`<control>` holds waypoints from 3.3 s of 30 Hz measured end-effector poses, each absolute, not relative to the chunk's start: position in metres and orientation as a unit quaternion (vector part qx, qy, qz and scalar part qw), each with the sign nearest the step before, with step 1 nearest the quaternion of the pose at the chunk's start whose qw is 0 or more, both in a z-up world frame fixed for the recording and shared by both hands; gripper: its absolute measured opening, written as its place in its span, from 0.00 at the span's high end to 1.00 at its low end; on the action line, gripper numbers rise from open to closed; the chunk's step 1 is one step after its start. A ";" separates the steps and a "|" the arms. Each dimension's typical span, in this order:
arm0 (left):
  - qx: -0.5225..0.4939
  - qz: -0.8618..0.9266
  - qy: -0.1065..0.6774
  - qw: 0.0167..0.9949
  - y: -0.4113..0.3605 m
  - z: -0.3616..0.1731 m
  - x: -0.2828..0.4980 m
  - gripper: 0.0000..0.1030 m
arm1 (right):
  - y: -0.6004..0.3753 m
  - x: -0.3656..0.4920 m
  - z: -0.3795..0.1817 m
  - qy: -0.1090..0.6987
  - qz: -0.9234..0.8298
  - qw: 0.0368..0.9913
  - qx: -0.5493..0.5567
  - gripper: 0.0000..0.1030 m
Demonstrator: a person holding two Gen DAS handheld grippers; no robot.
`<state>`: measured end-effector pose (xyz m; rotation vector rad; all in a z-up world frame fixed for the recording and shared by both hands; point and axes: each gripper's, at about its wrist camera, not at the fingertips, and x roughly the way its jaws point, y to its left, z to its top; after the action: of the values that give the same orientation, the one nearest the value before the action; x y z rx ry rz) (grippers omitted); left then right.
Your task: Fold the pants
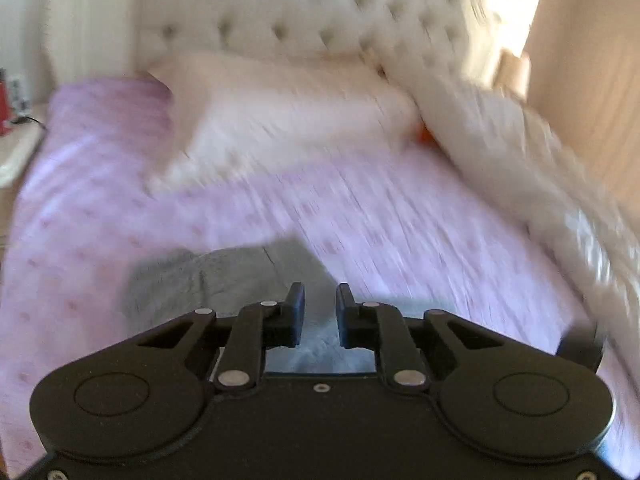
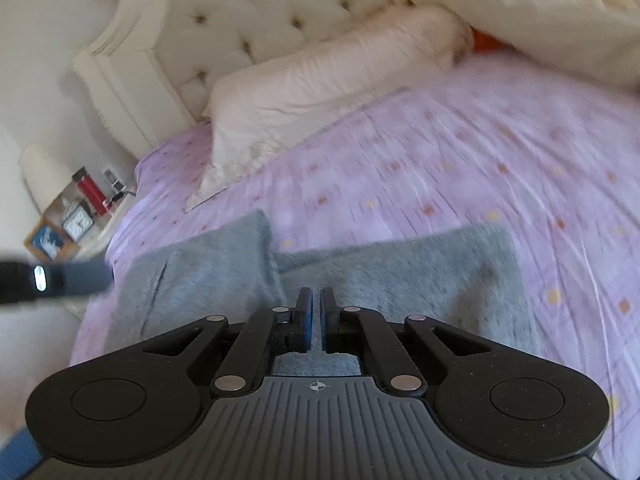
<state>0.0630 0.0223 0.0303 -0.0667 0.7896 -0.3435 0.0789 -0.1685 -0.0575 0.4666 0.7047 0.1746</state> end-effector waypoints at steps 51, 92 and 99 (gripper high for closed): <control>-0.018 0.028 0.518 0.855 0.061 -0.071 0.032 0.40 | -0.194 0.088 0.049 0.322 0.196 0.874 0.306 1.00; -0.088 0.060 0.550 0.828 0.078 -0.079 0.026 0.37 | -0.212 0.055 -0.046 0.434 0.052 0.870 0.228 0.81; -0.098 -0.020 0.580 0.808 0.070 -0.040 -0.001 0.45 | -0.221 0.034 -0.026 0.366 -0.006 0.909 0.200 0.75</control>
<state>-0.0008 0.0702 -0.0400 -0.2103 1.2411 -0.0424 0.0344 -0.2207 -0.0261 0.4137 0.7559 -0.0133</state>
